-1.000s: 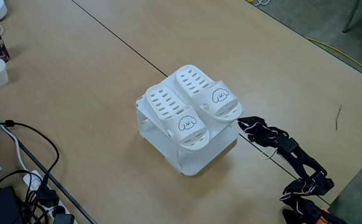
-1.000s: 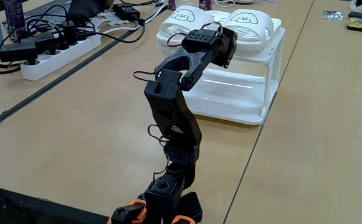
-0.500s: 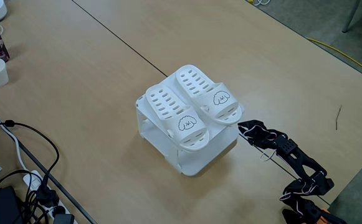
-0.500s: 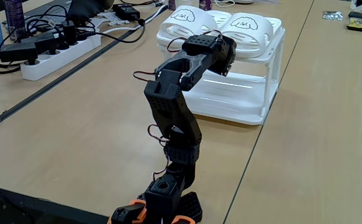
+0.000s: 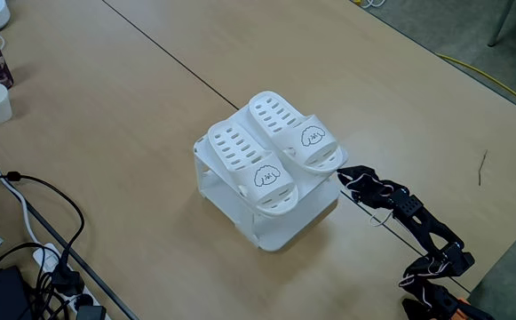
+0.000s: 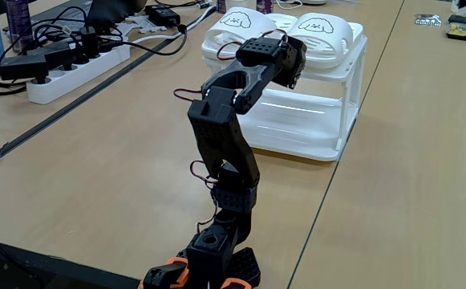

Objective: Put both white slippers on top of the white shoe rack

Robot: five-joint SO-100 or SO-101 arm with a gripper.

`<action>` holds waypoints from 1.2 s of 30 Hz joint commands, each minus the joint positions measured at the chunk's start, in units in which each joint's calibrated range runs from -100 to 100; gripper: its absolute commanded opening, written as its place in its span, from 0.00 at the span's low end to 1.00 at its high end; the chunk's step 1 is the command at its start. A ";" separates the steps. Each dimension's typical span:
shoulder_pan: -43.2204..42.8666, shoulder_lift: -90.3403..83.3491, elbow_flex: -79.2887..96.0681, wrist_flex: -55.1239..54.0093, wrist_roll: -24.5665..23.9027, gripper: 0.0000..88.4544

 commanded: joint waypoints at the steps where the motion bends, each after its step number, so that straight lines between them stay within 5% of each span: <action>1: 0.59 -0.95 -0.01 0.19 0.42 0.01; 8: -0.56 -4.90 2.61 1.31 0.42 0.01; 17: -14.21 -11.21 -0.55 1.66 0.42 0.01; 36: -33.62 10.49 -28.79 1.66 0.42 0.01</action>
